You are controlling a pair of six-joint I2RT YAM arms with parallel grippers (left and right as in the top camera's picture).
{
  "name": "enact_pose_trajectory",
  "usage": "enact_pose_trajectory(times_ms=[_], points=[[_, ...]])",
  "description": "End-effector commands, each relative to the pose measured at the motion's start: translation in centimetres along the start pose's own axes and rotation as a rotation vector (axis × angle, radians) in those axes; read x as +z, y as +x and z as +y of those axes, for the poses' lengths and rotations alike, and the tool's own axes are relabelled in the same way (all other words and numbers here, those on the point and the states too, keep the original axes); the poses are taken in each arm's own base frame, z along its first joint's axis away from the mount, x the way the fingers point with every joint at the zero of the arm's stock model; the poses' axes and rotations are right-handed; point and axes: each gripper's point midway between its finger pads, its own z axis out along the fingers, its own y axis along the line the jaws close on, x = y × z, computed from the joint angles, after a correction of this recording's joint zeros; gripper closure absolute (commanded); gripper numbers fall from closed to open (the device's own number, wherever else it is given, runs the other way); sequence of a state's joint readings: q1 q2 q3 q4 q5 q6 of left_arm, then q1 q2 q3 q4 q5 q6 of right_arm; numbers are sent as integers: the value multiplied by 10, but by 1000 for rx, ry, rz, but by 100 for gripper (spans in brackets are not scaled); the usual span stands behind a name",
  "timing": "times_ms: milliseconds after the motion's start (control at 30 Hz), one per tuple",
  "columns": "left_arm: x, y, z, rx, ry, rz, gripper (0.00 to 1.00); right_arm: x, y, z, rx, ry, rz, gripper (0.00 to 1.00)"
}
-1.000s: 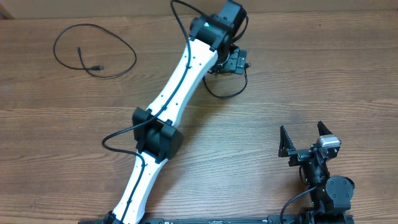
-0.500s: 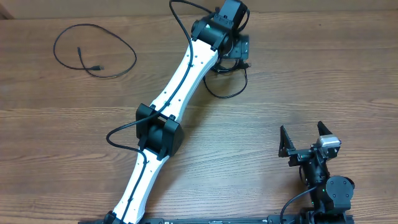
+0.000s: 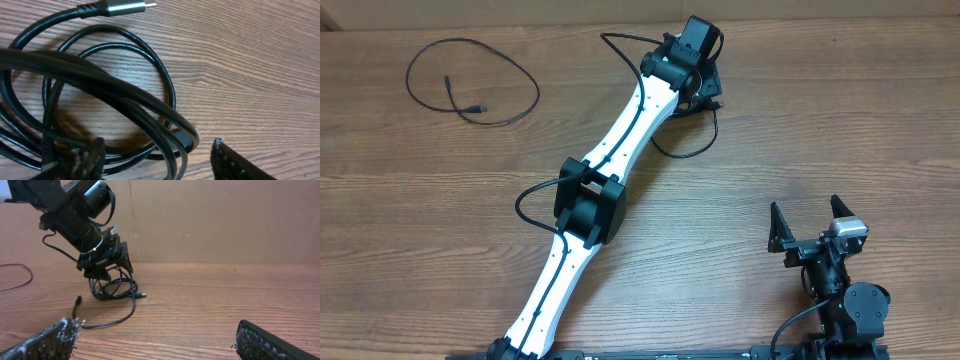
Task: Untangle cables
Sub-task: 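Lift the plug end high with the left gripper, pulling cable from the coil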
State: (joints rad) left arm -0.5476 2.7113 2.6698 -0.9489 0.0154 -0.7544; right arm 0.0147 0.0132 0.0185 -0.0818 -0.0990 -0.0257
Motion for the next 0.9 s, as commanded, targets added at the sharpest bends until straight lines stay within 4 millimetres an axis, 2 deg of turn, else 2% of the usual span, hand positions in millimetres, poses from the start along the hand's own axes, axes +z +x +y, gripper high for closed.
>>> enact_pose_trajectory(times_ms=[0, 100, 167, 200, 300, 367, 433, 467, 500, 533, 600, 633, 767, 867], points=[[0, -1, -3, -20, 15, -1, 39, 0, 3, -2, -5, 7, 2, 0], [0, 2, 0, -9, 3, 11, 43, 0, 3, -2, -5, 7, 2, 0], [4, 7, 3, -8, -6, 23, 65, 0, 3, -2, -5, 7, 2, 0], [5, 9, 3, -7, -9, 28, 67, 0, 3, -2, -5, 7, 2, 0], [7, 13, 7, -5, -27, 36, 65, 0, 3, -2, -5, 7, 2, 0], [7, 13, 8, -6, -31, 40, 73, 0, 3, -2, -5, 7, 2, 0], [7, 12, 10, -9, -32, 40, 70, 0, 3, -2, -5, 7, 2, 0], [7, 12, 10, -10, -32, 39, 65, 0, 3, -2, -5, 7, 2, 0], [7, 11, 11, -11, -33, 39, 66, 0, 3, -2, -5, 7, 2, 0], [7, 11, 12, -12, -35, 41, 71, 0, 3, -2, -5, 7, 2, 0], [7, 12, 14, -13, -39, 45, 91, 0, 3, -2, -5, 7, 2, 0], [7, 13, 14, -13, -39, 49, 95, 0, 3, -2, -5, 7, 2, 0], [1, 13, 2, -12, 15, 72, 96, 0, 3, -2, -5, 7, 2, 0], [-17, 10, -17, 7, 96, 90, 96, 0, 3, -2, -5, 7, 2, 0]])
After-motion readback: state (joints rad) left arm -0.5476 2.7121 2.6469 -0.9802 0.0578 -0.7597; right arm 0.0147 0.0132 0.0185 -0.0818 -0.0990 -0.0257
